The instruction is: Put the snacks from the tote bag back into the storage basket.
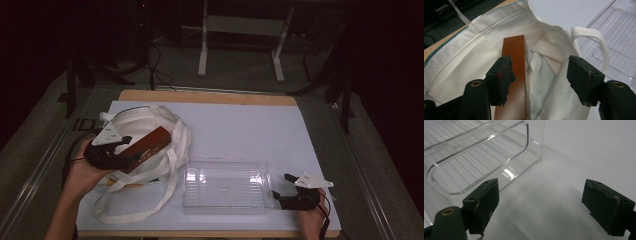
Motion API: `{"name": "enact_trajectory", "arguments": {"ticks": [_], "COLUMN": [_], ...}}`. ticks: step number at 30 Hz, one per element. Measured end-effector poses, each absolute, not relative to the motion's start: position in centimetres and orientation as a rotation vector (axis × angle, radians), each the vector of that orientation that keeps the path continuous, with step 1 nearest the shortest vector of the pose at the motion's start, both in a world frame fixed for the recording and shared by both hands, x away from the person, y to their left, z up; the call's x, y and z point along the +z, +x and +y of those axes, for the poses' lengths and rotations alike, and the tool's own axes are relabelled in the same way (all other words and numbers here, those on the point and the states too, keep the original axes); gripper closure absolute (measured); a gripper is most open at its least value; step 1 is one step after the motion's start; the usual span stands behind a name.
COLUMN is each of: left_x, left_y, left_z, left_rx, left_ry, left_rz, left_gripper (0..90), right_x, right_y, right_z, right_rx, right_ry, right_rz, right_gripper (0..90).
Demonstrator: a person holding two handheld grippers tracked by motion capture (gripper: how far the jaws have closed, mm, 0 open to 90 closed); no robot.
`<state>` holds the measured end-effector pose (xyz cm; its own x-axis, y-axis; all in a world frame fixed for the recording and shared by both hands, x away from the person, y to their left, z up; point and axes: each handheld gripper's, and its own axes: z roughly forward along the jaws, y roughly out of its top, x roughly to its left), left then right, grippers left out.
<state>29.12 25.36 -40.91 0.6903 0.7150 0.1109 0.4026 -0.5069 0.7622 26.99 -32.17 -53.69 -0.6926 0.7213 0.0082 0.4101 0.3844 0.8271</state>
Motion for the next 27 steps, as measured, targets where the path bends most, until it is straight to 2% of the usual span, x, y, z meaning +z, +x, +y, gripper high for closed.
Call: {"name": "enact_trajectory", "arguments": {"ticks": [20, 27], "left_x": [-42.5, -43.2], "left_y": [31.8, 32.6], "left_z": [25.0, 25.6], "left_rx": [0.499, 0.473], "left_ry": [2.292, 2.293], "left_rz": [0.858, 0.939], "left_gripper": [38.5, 35.5], "right_x": [-53.7, -53.7], "right_y": [27.0, 27.0], "right_z": [-32.2, -32.2], "right_rx": [1.224, 1.224], "right_ry": [0.985, 0.984], "right_rz": [2.296, 2.298], "right_gripper": [14.4, 14.3]}}
